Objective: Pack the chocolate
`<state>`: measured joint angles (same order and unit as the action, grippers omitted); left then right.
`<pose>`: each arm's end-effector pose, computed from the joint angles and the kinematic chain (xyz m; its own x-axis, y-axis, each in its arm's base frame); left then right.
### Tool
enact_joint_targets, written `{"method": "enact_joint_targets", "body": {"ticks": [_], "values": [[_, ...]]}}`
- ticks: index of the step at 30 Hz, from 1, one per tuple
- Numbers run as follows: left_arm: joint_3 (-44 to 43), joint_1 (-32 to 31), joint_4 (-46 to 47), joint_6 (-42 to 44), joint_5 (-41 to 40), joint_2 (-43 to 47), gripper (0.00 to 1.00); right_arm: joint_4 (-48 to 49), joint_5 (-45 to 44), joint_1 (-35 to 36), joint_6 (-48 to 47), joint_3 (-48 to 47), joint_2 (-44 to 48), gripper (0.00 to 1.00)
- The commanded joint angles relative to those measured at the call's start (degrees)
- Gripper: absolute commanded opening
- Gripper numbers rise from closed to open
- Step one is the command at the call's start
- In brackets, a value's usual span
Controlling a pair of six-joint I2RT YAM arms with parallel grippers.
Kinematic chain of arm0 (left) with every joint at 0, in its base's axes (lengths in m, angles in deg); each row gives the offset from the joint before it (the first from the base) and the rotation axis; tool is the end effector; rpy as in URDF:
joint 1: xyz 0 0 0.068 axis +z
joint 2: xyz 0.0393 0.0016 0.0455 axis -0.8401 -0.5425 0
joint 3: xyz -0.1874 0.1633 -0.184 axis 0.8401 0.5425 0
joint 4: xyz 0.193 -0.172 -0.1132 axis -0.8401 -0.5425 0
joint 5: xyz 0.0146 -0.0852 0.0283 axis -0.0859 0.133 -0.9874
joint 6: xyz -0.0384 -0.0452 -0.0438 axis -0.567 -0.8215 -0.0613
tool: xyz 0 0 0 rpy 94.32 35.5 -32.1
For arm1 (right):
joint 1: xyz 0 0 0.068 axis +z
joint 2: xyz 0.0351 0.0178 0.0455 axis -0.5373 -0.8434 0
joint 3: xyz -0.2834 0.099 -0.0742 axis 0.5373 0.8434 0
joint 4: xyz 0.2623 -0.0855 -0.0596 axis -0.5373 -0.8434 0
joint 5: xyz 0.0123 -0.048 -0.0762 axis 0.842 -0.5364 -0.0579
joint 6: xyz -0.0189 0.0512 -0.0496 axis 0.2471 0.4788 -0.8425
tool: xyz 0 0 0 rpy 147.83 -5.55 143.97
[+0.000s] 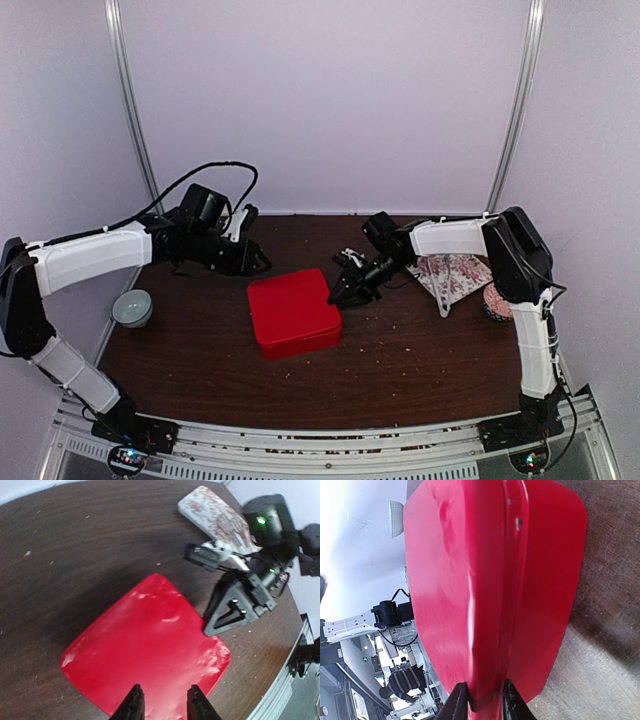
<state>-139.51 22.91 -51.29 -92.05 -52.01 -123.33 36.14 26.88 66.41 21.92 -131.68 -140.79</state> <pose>0.2918 -0.2182 0.2818 -0.8441 0.0046 -0.5362 0.3280 0.7956 -0.5094 0.3823 0.3209 0.1580 -0.9338 -0.3575 -0.0148 -0.1793 0.4316 0.8841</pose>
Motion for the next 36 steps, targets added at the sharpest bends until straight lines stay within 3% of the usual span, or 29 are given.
{"method": "enact_joint_targets", "body": {"ticks": [1,11,22,30,36], "values": [[-6.04,-5.61,-2.63,9.67,1.07,-3.31,0.31,-0.92,-8.35,0.63,0.37,2.41,-3.97,0.22],[-20.08,-16.51,-4.63,17.79,-0.33,-18.17,0.20,-1.19,-8.71,0.45,0.64,2.38,-4.84,0.19],[-21.18,-19.46,-6.88,17.85,-0.96,-30.54,0.16,-0.75,-9.23,0.37,1.14,2.65,-5.53,0.18],[-25.14,-18.40,-9.13,18.02,-2.60,-26.00,0.16,-0.40,-9.49,0.37,1.47,2.67,-5.74,0.17],[-29.18,-12.24,-9.99,15.87,-7.47,-21.27,0.19,0.17,-9.71,0.37,1.72,3.38,-5.50,0.17]]}}
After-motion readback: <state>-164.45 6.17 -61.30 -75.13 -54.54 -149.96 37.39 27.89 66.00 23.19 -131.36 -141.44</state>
